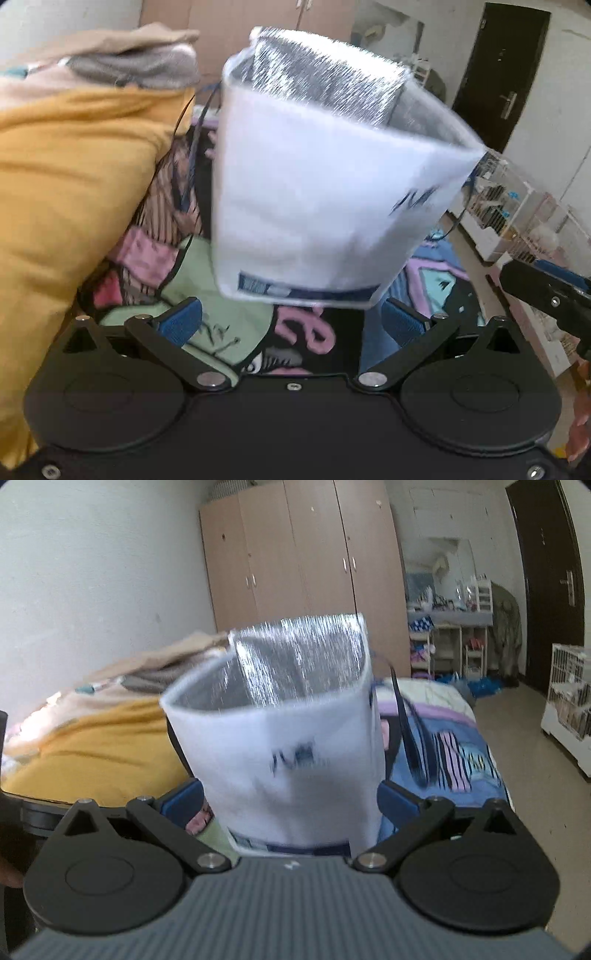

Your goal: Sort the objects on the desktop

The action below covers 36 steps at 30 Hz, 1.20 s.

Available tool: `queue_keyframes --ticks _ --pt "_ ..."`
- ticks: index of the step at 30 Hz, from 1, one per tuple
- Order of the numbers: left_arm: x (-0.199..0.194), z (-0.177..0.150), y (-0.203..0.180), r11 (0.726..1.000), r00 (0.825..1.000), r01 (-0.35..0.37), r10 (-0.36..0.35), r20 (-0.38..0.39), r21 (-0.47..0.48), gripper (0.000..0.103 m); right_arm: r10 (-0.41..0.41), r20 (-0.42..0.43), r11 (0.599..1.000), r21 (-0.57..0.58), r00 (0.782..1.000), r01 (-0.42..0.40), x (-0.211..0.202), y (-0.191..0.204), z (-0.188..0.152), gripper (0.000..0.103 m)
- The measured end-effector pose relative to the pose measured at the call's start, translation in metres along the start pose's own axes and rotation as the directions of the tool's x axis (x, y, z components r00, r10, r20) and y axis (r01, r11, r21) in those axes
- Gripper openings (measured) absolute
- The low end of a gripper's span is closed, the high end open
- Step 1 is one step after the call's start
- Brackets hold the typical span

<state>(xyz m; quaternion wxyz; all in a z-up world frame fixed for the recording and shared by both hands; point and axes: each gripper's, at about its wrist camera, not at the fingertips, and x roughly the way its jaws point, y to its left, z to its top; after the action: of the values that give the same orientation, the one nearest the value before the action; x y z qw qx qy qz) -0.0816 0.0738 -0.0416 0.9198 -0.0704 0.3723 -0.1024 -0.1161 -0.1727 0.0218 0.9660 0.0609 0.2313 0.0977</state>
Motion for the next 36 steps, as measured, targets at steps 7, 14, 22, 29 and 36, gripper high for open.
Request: queue_keyframes --ticks 7,14,22,29,36 --pt "0.037 -0.039 0.012 0.999 0.998 -0.033 0.033 -0.053 0.004 0.103 -0.049 -0.076 0.999 0.005 0.996 0.050 0.025 -0.006 -0.043 0.103" --pt "0.068 -0.059 0.012 0.999 0.995 -0.037 0.035 -0.093 -0.013 0.103 -0.075 -0.136 0.997 -0.002 0.988 0.076 0.046 -0.011 -0.067 0.103" --pt "0.104 -0.069 0.010 0.999 0.990 -0.052 0.050 -0.132 -0.010 0.103 -0.102 -0.197 0.995 -0.002 0.975 0.104 0.075 -0.020 -0.088 0.103" --pt "0.134 -0.083 0.014 0.998 0.987 -0.054 0.050 -0.151 -0.023 0.103 -0.142 -0.254 0.988 0.020 0.957 0.152 0.104 -0.030 -0.110 0.103" --pt "0.164 -0.100 0.016 0.995 0.977 -0.095 0.092 -0.192 -0.006 0.103 -0.178 -0.300 0.980 0.035 0.937 0.197 0.129 -0.039 -0.130 0.103"
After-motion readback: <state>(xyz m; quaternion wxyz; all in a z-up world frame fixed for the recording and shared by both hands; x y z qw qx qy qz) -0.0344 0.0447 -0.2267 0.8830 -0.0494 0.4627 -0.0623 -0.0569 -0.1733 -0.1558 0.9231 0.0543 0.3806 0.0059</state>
